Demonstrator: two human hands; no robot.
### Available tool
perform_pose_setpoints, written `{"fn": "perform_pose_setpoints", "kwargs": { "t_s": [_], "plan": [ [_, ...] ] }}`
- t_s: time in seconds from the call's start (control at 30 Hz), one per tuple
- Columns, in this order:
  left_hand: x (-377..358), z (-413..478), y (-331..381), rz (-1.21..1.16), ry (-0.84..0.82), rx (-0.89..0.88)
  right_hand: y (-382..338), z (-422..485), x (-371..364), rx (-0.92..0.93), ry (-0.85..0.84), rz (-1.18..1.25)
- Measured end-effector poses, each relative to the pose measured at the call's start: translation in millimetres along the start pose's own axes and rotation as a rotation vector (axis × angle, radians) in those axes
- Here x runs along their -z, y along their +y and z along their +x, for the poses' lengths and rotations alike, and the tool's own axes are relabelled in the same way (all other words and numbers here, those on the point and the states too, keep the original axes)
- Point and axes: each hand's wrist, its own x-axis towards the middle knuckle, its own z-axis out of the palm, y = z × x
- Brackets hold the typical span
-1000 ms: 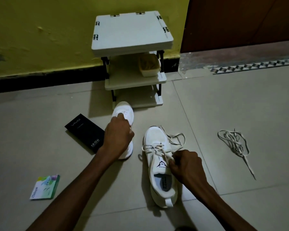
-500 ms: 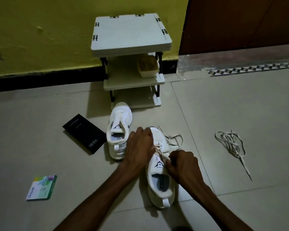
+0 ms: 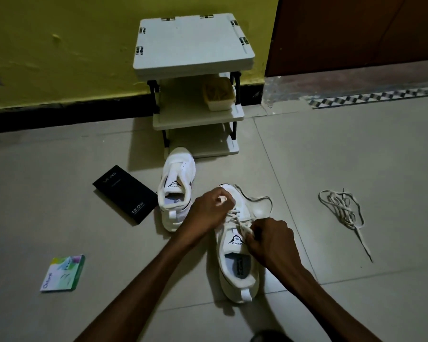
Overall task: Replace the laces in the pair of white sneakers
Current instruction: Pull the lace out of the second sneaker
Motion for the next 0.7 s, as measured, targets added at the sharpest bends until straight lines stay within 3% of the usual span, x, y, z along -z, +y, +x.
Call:
{"fn": "perform_pose_setpoints", "kwargs": {
  "t_s": [0.03, 0.1, 0.2, 0.27, 0.43, 0.53, 0.7],
  "plan": [
    [-4.4, -1.4, -2.6, 0.277, -0.016, -0.083, 0.1, -0.5, -0.7, 0.0, 0.002, -0.001],
    [-12.4, -5.6, -4.7, 0.6, -0.084, -0.14, -0.7, -0.9, -2.0, -0.001, -0.001, -0.021],
    [-20.6, -4.0, -6.0, 0.679, -0.041, -0.185, -1.7, -0.7, -1.8, -0.003, -0.008, -0.036],
    [-16.2, 1.2, -7.7, 0.508, 0.094, -0.182, -1.6, -0.7, -1.1, -0.014, -0.017, -0.006],
    [0.5, 6.3, -7.2, 0.194, 0.66, -0.149, -0.1, -0.8, -1.7, -0.038, 0.0, 0.015],
    [3.7, 6.4, -2.8, 0.039, 0.798, -0.143, -0.6, 0.5, -2.0, -0.036, -0.008, 0.014],
    [21.5, 19.3, 2.1, -0.449, 0.972, 0.03, 1.1, 0.9, -1.9, -0.044, -0.002, 0.01]
  ]
}}
